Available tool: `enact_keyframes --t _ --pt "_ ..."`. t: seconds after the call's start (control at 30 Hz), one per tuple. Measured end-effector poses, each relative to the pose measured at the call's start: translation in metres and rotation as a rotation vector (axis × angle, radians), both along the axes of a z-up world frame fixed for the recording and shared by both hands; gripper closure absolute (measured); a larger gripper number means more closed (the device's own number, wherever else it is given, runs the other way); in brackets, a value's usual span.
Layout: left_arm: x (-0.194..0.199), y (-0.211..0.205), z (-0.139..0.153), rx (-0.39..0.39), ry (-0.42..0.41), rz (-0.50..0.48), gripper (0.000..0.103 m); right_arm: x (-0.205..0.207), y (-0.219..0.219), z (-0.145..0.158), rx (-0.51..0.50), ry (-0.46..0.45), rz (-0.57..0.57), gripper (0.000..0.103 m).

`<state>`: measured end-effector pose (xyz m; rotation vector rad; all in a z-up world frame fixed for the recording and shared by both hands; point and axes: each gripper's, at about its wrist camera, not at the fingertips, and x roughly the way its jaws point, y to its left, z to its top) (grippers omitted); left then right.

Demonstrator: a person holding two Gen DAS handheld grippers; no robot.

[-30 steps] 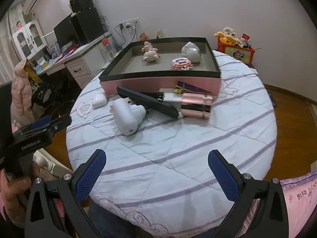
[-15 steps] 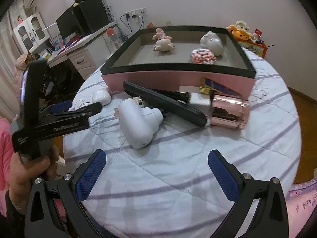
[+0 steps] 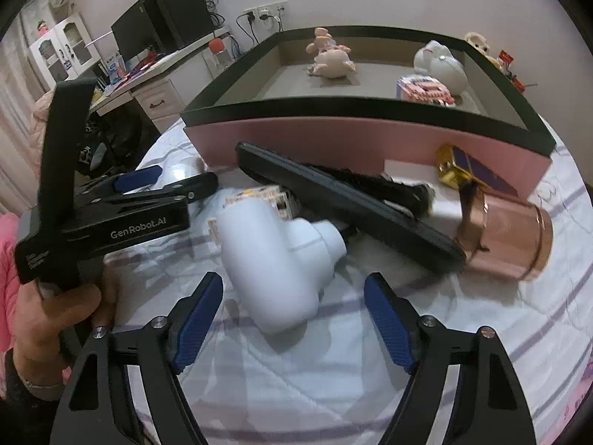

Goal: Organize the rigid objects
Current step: 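Grasp the white earbud case with the left gripper while the right gripper grasps the hair dryer, then lift the earbud case and hair dryer over the pink box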

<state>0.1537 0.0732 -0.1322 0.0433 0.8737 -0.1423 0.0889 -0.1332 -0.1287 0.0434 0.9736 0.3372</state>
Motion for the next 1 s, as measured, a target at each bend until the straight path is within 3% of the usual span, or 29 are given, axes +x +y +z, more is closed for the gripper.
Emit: enact_keyframes --t 0.13,0.67,1.0 --pt "-0.002 0.008 0.002 -0.024 0.0 0.011 0.051 0.002 0.001 0.001 -0.001 -0.017 0.012 0.041" --pt "-0.032 0.017 0.012 -0.124 0.006 0.003 0.051 -0.017 -0.026 0.01 0.053 -0.012 -0.006 0.042" --pt "-0.054 0.006 0.046 -0.137 -0.048 -0.029 0.051 -0.03 -0.046 0.034 0.087 -0.049 0.001 0.042"
